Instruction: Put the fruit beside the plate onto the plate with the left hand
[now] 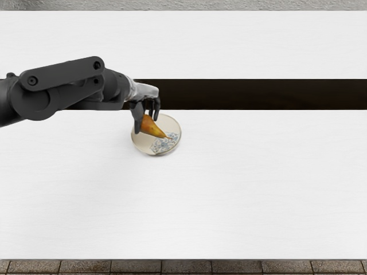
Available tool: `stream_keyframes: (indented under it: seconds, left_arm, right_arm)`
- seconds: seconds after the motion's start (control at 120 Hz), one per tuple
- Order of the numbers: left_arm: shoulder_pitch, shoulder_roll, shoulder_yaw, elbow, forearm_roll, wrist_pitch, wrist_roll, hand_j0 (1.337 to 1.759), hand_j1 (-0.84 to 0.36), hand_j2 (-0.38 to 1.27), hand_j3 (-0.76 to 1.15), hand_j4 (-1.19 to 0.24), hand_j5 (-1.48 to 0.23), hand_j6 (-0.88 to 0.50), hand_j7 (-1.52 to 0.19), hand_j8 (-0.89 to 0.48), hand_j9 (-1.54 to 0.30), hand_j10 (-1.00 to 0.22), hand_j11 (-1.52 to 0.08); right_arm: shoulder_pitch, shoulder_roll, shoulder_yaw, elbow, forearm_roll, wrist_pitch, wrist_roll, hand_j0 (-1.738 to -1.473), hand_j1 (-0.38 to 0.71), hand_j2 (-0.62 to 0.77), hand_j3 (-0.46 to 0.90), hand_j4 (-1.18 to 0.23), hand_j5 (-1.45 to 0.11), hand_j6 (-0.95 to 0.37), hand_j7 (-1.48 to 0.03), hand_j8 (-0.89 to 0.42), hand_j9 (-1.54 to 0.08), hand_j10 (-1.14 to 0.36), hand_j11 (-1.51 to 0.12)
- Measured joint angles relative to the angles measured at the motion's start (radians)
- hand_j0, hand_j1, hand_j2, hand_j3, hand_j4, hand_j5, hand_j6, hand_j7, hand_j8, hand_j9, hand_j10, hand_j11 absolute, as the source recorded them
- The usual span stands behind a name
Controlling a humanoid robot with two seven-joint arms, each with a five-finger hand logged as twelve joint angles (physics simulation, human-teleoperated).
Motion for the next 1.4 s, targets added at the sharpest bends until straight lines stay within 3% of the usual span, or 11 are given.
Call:
stream_keyframes:
  seconds: [0.133,0.475,0.65,0.842,1.05,1.183,1.4]
  left_arm:
    - [0.008,-0.024,0.001,0.027,-0.003,0.0,-0.002,1.657,-0.42,0.66,0.0,-0.71,-1.0,-0.47,-0.97,-0.54,-0.96,-0.73,-0.96]
    - [0.011,-0.048,0.007,0.066,-0.002,-0.003,-0.003,1.657,-0.38,0.52,0.0,-0.68,-0.94,-0.48,-0.92,-0.53,-0.92,-0.7,-0.92]
    - [0.014,-0.074,0.001,0.078,-0.028,0.029,-0.005,1.658,0.02,0.22,0.0,-0.31,-0.43,-0.23,-0.42,-0.25,-0.42,-0.32,-0.42]
    - [0.013,-0.056,-0.001,0.08,-0.082,0.031,-0.005,1.658,0.22,0.09,0.0,-0.12,-0.17,-0.09,-0.16,-0.1,-0.16,-0.13,-0.16]
    - [0.033,0.106,-0.001,0.083,-0.421,0.016,-0.005,1.658,0.3,0.03,0.0,-0.05,-0.06,-0.03,-0.06,-0.04,-0.06,-0.05,-0.06]
    - [0.037,0.311,-0.001,0.08,-0.597,-0.136,0.0,1.658,0.33,0.02,0.0,-0.03,-0.03,-0.02,-0.03,-0.02,-0.03,-0.03,-0.03]
    - [0.042,0.462,-0.005,0.082,-0.729,-0.228,0.001,1.658,0.34,0.01,0.0,-0.01,-0.01,-0.01,-0.01,-0.01,-0.01,-0.01,-0.01]
  right_arm:
    - [0.0,0.0,0.0,0.0,0.0,0.0,0.0,-1.658,-0.31,-0.01,0.0,-0.03,-0.04,-0.03,-0.04,-0.03,-0.04,-0.03,-0.04]
    - [0.0,0.0,-0.002,0.0,0.0,0.0,0.0,-1.658,-0.31,-0.01,0.0,-0.03,-0.04,-0.03,-0.04,-0.03,-0.04,-0.03,-0.04]
    - [-0.001,0.0,-0.003,0.0,0.0,0.0,0.0,-1.658,-0.31,-0.01,0.0,-0.03,-0.04,-0.03,-0.04,-0.03,-0.04,-0.03,-0.04]
    - [0.0,0.0,-0.003,0.0,0.0,0.0,0.0,-1.658,-0.31,-0.01,0.0,-0.03,-0.04,-0.03,-0.04,-0.03,-0.04,-0.03,-0.04]
    - [-0.002,0.0,-0.004,0.0,0.0,0.0,0.001,-1.658,-0.31,-0.01,0.0,-0.03,-0.04,-0.03,-0.04,-0.03,-0.04,-0.03,-0.04]
    - [-0.007,0.0,-0.004,0.0,0.0,-0.002,0.001,-1.658,-0.31,-0.01,0.0,-0.03,-0.04,-0.03,-0.04,-0.03,-0.04,-0.03,-0.04]
    - [-0.007,0.0,-0.006,0.0,0.0,-0.008,0.001,-1.658,-0.31,-0.01,0.0,-0.03,-0.04,-0.03,-0.04,-0.03,-0.04,-0.03,-0.04]
